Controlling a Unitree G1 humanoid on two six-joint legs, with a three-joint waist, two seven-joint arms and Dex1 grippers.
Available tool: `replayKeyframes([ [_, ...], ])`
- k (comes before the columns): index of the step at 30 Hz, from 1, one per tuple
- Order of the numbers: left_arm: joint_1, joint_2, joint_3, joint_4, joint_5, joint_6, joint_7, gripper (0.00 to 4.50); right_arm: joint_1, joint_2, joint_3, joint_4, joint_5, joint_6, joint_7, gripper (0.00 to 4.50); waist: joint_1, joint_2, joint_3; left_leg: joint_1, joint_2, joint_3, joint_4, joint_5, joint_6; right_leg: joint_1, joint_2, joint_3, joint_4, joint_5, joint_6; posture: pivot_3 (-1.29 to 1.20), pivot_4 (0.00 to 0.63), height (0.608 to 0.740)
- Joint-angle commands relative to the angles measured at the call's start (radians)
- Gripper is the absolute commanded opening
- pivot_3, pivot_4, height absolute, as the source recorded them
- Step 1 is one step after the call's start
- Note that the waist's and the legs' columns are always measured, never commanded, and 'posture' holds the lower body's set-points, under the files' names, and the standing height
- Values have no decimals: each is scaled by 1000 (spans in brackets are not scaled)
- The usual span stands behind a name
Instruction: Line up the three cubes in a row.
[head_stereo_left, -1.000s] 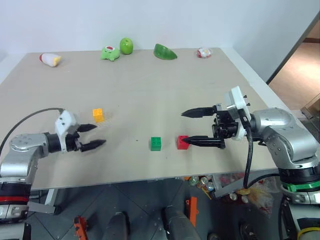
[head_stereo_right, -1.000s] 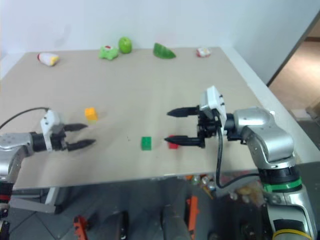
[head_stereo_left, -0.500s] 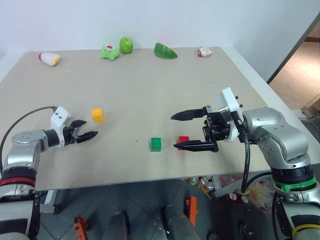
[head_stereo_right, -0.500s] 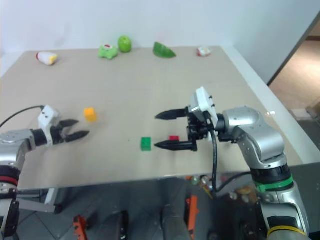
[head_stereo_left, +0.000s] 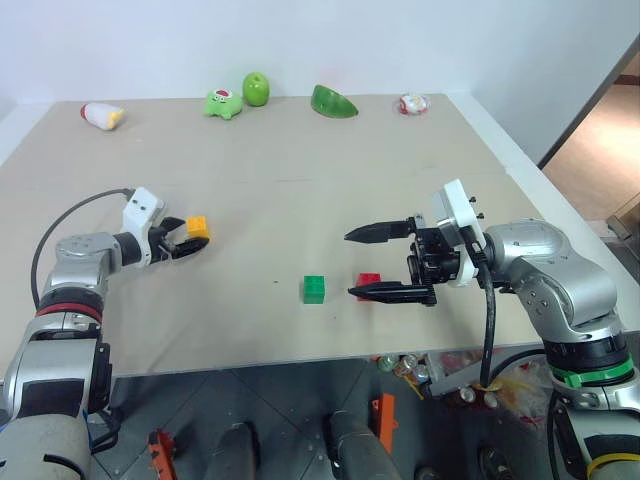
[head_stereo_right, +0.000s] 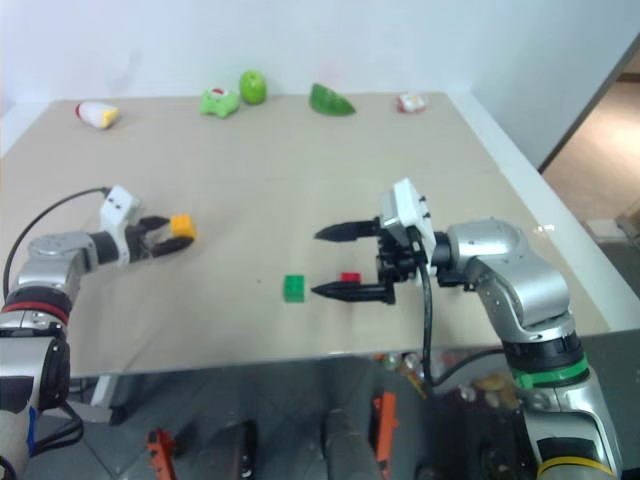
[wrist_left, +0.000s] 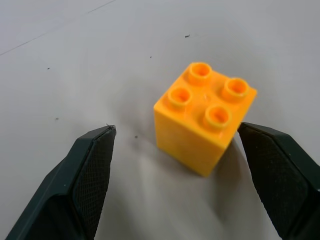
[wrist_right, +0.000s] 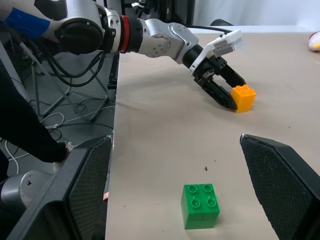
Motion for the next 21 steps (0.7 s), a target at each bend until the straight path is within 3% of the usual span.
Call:
replayKeyframes([
  [1,-37,0,8,27,15,-30,8,4020,0,-14,-33,-16,5,-12,-5,4289,0,0,0,0,0,0,0,0,0,0,0,0,0,0,0,0,150,733],
  [3,-40,-4,13,35,16,-39,4,4020,1,-15,-34,-16,5,-12,-7,4289,0,0,0,0,0,0,0,0,0,0,0,0,0,0,0,0,150,733],
  [10,-43,-9,23,43,16,-63,-2,1842,-3,-13,-34,-12,4,-9,-23,4289,0,0,0,0,0,0,0,0,0,0,0,0,0,0,0,0,150,733],
  [14,-42,-7,18,36,24,-68,10,1817,-7,-11,-30,-7,1,-11,-29,4289,0,0,0,0,0,0,0,0,0,0,0,0,0,0,0,0,150,733],
  [21,55,-21,-24,-215,-16,-80,-220,1817,-10,-14,-32,-7,-2,-10,-36,4289,3,0,0,0,0,0,0,0,0,0,0,0,0,0,1,0,150,733],
])
